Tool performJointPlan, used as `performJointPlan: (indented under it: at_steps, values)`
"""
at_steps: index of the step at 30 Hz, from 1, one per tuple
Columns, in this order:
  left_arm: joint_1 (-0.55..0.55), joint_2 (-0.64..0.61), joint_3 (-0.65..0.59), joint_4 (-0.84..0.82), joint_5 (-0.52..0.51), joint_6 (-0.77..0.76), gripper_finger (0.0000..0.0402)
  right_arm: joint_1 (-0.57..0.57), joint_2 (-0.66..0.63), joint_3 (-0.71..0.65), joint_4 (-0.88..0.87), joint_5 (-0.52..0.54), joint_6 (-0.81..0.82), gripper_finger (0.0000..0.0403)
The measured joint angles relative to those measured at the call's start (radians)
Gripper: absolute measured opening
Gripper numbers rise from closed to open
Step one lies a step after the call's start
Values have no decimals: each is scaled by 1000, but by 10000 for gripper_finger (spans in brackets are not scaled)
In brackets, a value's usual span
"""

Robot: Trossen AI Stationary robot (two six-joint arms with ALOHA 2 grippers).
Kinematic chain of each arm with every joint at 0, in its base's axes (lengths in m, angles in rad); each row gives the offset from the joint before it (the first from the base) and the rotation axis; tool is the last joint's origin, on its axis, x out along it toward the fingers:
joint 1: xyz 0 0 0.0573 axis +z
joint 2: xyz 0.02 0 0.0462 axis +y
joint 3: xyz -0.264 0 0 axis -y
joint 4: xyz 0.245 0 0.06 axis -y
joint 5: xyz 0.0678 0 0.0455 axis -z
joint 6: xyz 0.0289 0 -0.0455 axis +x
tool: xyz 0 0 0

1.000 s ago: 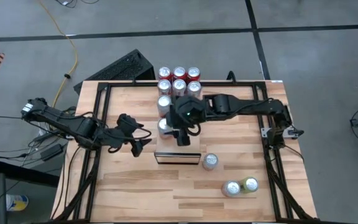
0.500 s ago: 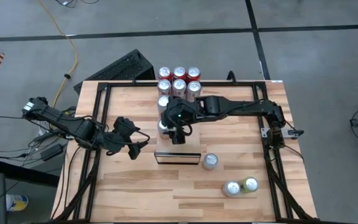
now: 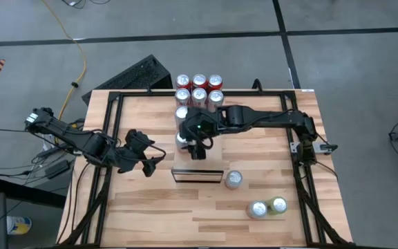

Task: Place canned beverage on shelf
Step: Put the left orange-white soda can on the shelf aligned with the other orange-white soda can

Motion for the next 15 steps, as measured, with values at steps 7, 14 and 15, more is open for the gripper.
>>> performJointPlan:
  at_steps: [7, 14, 15]
  values:
    - [0, 0, 0, -3, -21, 3, 363, -5, 0, -21, -6, -7, -1, 345]
    - [0, 0, 0, -2, -27, 2, 363, -5, 0, -21, 0, -7, 13, 326]
    - [0, 0, 0, -2, -31, 2, 363, -7, 0, -21, -1, -7, 15, 320]
